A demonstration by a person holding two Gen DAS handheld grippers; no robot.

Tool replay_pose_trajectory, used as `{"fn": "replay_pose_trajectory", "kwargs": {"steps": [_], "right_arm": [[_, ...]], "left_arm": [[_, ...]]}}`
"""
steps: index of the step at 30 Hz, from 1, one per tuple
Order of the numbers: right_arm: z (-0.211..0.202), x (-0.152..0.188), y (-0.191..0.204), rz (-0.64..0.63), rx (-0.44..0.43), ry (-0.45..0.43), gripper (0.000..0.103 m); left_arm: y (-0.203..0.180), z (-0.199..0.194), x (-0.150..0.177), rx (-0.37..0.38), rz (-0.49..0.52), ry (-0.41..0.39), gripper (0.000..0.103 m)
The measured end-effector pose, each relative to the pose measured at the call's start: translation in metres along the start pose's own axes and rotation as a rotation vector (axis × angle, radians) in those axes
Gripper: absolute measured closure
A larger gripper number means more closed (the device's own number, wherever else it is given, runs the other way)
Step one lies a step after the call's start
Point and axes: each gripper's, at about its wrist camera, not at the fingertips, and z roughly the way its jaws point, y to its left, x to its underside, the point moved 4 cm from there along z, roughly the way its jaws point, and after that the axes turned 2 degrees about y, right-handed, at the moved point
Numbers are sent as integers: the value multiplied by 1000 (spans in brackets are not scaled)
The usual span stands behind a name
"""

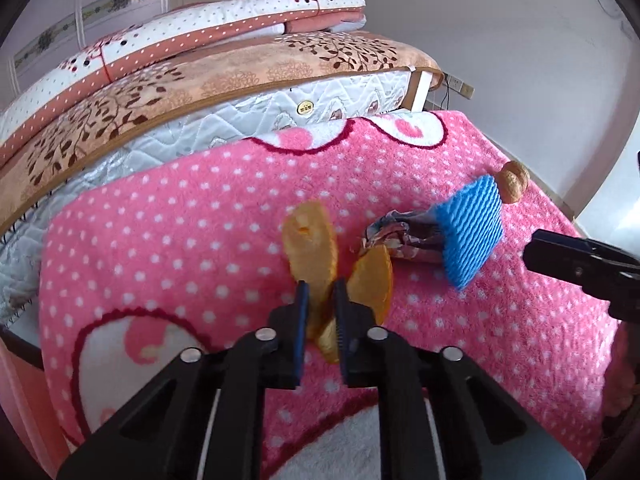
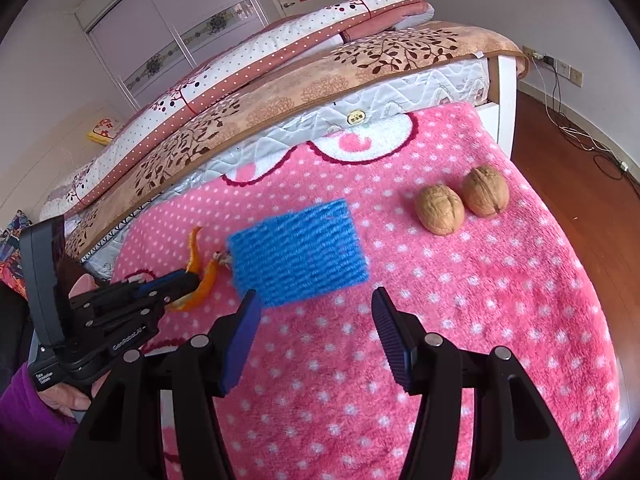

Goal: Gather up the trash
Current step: 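Grasp orange peel pieces with left tool while right tool grasps blue foam net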

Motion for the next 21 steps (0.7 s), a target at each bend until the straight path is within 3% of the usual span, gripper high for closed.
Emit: {"fn": "replay_pose_trajectory", "kwargs": {"steps": [4, 8, 21], "right_arm": [[8, -4, 8, 0, -36, 6, 45], [11, -5, 19, 15, -70, -18, 34], [39, -7, 22, 66, 113, -66, 31]], "left_arm": [[-1, -13, 8, 1, -49, -1, 97], [-3, -30, 20, 3, -92, -4, 97], [-22, -41, 36, -78, -116, 25, 97]]}}
